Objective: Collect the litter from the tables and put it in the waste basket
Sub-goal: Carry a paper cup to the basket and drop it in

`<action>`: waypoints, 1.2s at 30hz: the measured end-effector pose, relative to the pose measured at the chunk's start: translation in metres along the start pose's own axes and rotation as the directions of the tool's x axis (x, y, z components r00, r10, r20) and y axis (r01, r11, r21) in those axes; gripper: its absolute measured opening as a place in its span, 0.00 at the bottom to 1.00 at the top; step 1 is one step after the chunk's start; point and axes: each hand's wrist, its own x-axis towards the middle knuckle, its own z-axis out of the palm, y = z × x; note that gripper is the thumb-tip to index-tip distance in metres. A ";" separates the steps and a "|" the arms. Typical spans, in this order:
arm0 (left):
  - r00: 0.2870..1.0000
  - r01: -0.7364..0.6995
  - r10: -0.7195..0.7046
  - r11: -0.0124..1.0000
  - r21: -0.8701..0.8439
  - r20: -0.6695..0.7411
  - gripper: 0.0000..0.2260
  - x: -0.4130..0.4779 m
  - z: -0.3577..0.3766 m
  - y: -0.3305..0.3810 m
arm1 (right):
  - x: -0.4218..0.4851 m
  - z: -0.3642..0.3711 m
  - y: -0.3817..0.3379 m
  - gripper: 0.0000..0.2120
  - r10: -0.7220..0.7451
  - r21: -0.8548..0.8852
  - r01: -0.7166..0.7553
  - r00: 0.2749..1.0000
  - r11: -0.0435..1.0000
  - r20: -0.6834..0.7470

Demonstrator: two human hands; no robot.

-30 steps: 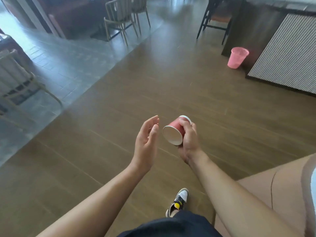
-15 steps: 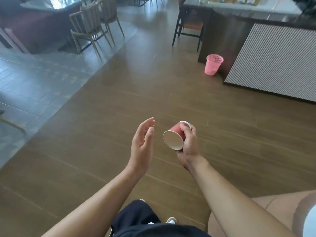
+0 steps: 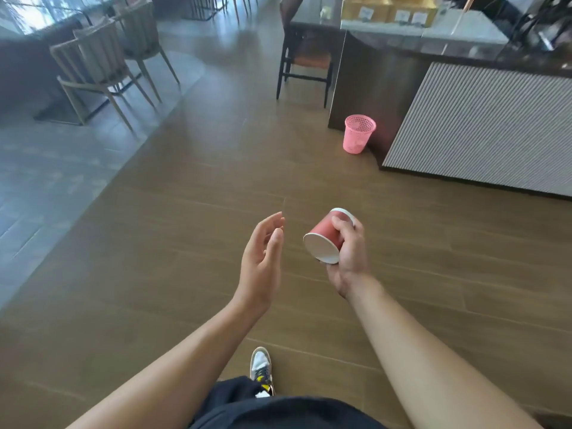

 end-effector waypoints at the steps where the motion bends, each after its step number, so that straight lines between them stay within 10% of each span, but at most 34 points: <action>1: 1.000 -0.009 0.009 1.000 0.006 0.013 0.17 0.022 -0.001 0.002 | 0.016 0.012 -0.009 0.16 -0.022 0.021 0.022 1.000 1.000 -0.011; 9: 0.997 -0.018 0.019 1.000 -0.011 0.075 0.17 0.175 0.018 0.006 | 0.120 0.070 -0.052 0.32 -0.130 0.047 0.132 0.990 0.990 -0.047; 36: 0.987 0.019 -0.016 1.000 -0.015 0.162 0.14 0.617 0.292 -0.032 | 0.572 0.078 -0.281 0.35 -0.430 -0.201 0.410 0.900 0.890 -0.067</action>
